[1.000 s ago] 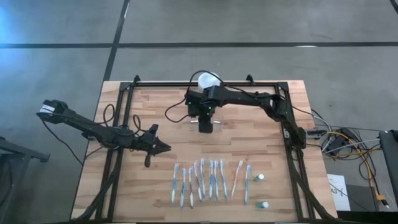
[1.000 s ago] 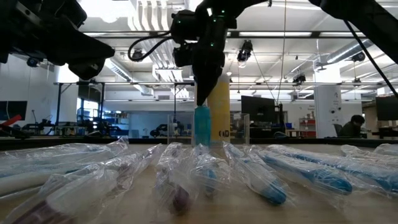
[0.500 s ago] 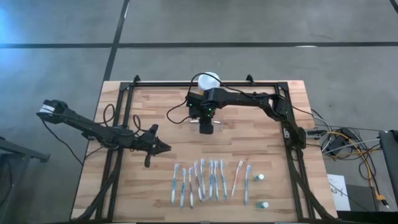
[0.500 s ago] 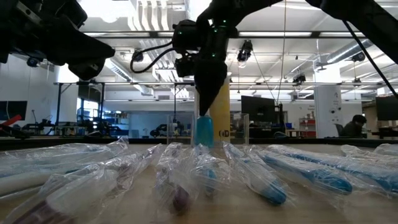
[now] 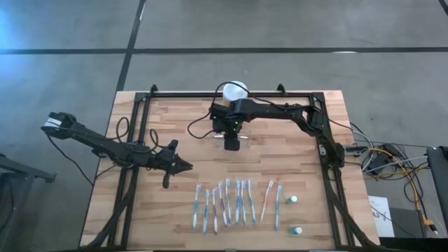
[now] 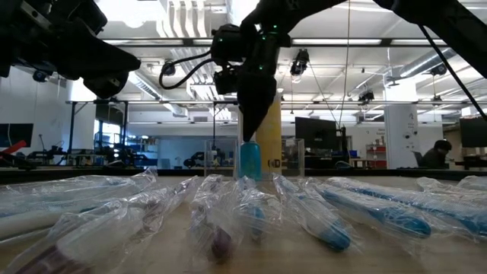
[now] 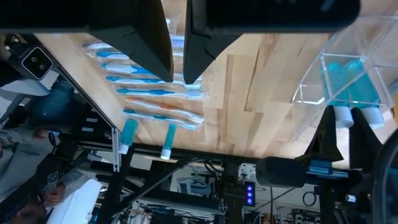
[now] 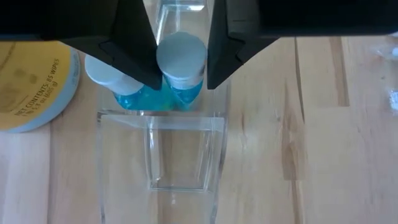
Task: Pick & Place toothbrushing station
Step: Put the blue mouthwash into the transparent organizer
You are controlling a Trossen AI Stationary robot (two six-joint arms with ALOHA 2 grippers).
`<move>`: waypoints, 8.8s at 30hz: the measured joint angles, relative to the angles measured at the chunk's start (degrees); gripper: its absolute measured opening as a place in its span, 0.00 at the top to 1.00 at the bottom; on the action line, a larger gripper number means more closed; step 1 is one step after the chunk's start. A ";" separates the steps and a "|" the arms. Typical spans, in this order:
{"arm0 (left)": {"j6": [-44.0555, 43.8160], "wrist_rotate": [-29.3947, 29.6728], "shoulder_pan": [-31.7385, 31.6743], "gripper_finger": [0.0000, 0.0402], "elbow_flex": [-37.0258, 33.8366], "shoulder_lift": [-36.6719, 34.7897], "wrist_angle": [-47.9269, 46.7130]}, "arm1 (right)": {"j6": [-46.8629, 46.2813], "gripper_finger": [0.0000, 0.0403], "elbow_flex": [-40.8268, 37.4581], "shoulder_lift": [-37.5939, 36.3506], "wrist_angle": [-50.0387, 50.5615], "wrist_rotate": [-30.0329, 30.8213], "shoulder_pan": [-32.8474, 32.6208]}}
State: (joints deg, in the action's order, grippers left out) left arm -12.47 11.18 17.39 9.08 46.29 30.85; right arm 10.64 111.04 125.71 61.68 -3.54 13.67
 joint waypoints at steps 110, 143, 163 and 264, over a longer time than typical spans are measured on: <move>-0.31 12.50 -0.07 0.98 -1.42 0.11 5.79 | -13.25 0.98 -96.98 -88.32 -89.41 -18.81 2.63; 3.49 11.41 -0.13 0.99 -0.41 -0.10 0.88 | -13.77 0.98 -71.84 -90.06 -29.31 -0.73 -1.31; -3.94 8.07 -0.15 0.98 2.05 -0.47 -7.98 | -52.62 0.98 -63.53 -84.89 -1.08 25.45 -42.98; -0.92 12.24 -0.09 0.65 6.56 -0.46 -11.52 | -70.23 0.71 -54.92 -40.22 -7.13 18.55 -63.25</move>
State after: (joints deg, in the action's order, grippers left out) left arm -13.39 23.42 17.30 15.64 45.82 19.33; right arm -59.59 56.12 85.49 54.54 15.01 -49.58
